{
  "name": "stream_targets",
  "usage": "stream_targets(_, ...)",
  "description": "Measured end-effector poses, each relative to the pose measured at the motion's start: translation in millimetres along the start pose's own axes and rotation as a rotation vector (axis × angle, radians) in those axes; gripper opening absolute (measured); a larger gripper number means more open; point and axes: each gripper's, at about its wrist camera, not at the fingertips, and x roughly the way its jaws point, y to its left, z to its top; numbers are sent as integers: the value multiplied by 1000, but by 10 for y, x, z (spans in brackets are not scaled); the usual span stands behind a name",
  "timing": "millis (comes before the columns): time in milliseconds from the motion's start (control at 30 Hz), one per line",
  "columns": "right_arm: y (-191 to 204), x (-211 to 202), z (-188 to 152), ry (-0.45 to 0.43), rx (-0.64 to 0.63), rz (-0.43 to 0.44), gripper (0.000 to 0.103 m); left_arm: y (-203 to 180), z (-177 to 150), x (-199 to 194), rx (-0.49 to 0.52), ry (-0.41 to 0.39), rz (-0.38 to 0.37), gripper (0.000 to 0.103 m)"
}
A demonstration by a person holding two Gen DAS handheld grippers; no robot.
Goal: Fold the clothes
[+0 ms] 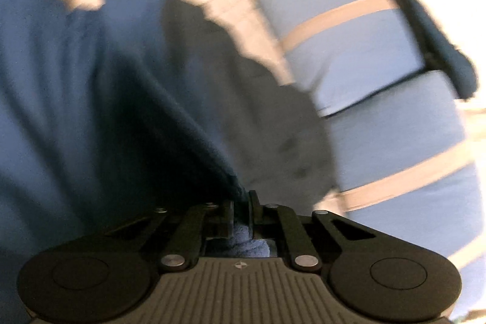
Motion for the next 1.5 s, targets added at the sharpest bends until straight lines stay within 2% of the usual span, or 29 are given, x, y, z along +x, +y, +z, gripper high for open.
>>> stream_targets(67,-147,-95,78,-41,42,-79,10,-30,-19,102,19,6,0,48)
stream_targets(167,-315,-261,157,-97,83,-181,10,8,-8,200,-17,-16,-47,48)
stream_targets(300,-443,-439,216,-145,95,-275,10,83,66,267,-77,-60,-155,48)
stream_targets(400,-515,-500,262,-163,105,-322,10,44,139,335,-64,-65,-208,48)
stream_targets(433,-542,-485,274,-165,110,-334,10,9,157,373,-48,-58,-202,48)
stream_targets(600,-719,-457,313,-183,158,-402,10,-197,104,568,93,13,-79,50)
stream_targets(800,-1025,-449,316,-206,179,-487,10,-292,-44,544,190,27,-31,51)
stream_targets(867,-1110,-454,310,-210,190,-490,10,-328,-82,526,231,41,-22,48)
stream_targets(1000,-1126,-417,277,-195,191,-481,10,-367,-122,521,323,63,-23,33)
stream_targets(1167,-1092,-355,174,-171,206,-429,10,-232,-9,410,291,-6,-91,33)
stream_targets(1300,-1097,-316,93,-155,227,-391,10,-239,88,468,271,-12,-99,32)
stream_targets(1333,-1101,-302,73,-151,229,-383,10,-255,100,490,267,-5,-98,29)
stream_targets(1367,-1095,-289,46,-147,228,-378,10,-271,112,513,263,1,-97,17)
stream_targets(1400,-1086,-278,18,-142,223,-376,10,-283,124,524,258,5,-92,12)
stream_targets(1500,-1017,-284,-68,-140,163,-414,11,-298,159,506,245,-2,-56,10)
